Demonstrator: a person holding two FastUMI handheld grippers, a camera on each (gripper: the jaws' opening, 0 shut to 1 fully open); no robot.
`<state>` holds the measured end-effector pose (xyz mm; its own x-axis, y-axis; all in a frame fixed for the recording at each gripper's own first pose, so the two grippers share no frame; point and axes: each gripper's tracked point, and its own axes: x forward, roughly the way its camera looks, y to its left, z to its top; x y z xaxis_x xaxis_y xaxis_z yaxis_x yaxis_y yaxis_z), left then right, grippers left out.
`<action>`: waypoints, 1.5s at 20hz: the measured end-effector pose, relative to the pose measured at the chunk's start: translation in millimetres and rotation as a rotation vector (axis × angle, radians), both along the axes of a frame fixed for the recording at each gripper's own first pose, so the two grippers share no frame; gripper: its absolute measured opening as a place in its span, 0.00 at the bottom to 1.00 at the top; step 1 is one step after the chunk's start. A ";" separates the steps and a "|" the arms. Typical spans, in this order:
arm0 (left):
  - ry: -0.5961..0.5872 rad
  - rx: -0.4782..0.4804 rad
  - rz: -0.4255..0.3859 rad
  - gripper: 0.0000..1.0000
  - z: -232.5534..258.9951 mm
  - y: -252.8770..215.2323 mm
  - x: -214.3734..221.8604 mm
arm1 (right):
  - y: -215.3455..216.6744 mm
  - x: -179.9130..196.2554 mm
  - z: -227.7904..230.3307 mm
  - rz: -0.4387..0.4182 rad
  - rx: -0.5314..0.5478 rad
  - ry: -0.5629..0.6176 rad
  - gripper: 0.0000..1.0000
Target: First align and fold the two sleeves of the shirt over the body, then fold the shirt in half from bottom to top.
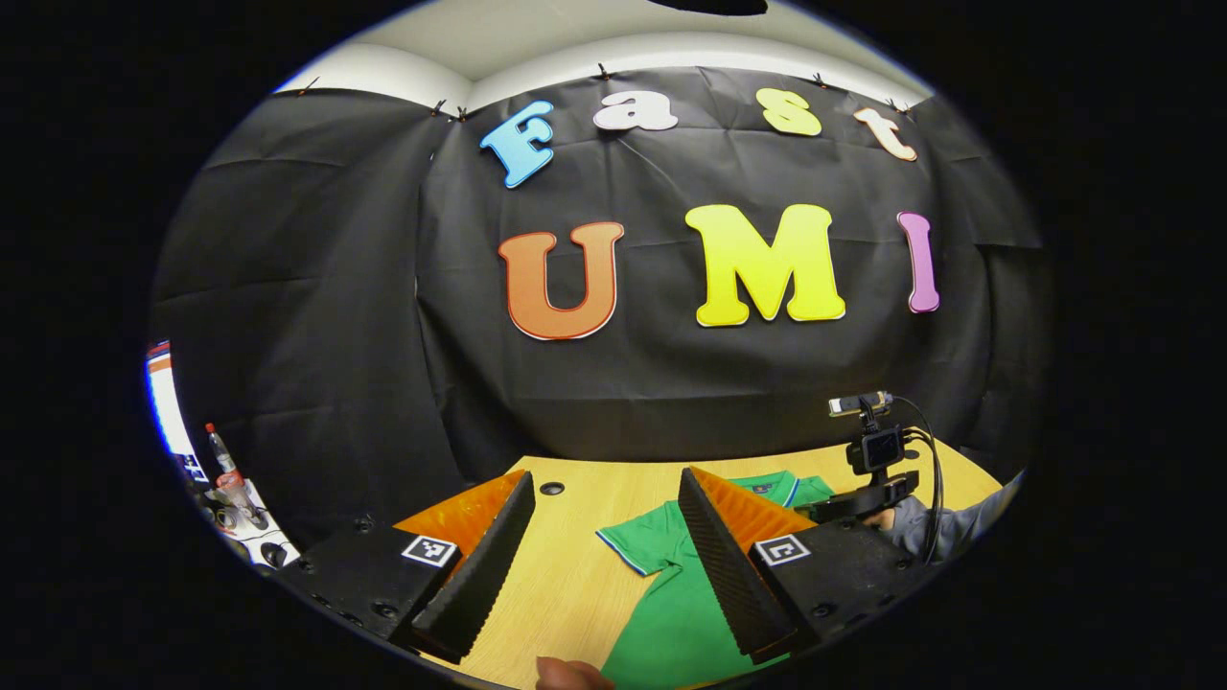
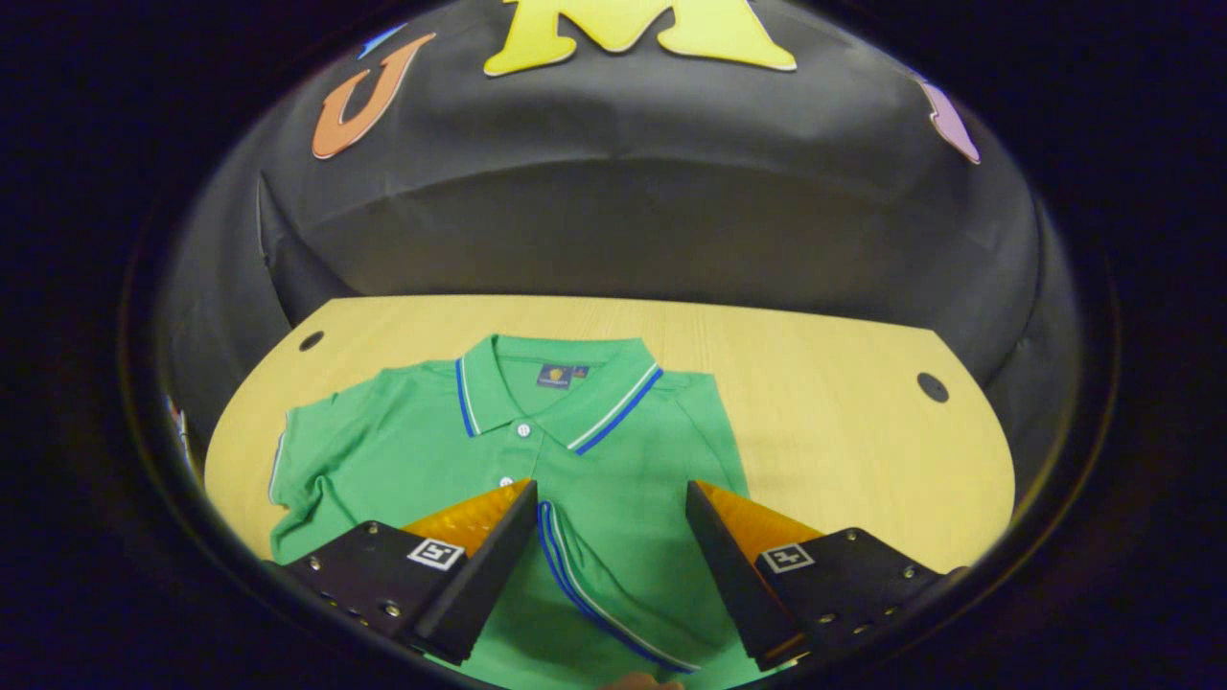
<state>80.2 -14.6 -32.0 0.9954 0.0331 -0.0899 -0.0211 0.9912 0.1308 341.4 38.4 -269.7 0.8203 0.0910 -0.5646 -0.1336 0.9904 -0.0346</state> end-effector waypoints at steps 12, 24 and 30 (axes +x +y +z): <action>0.111 -0.111 -0.009 0.97 -57.1 3.3 73.1 | -75.3 -73.4 193.8 0.037 -0.043 -0.416 0.96; 0.320 -0.111 0.039 0.97 -172.3 21.3 185.3 | -146.6 -200.9 322.6 -0.070 -0.106 -0.614 0.95; 0.471 -0.102 0.082 0.97 -242.0 31.2 233.4 | -148.7 -243.2 363.2 -0.107 -0.084 -0.673 0.95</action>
<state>313.5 16.6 -274.0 0.8404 0.0775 -0.5365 -0.0619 0.9970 0.0470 98.2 -110.3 93.5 0.9970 -0.0322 0.0700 0.0426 0.9873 -0.1533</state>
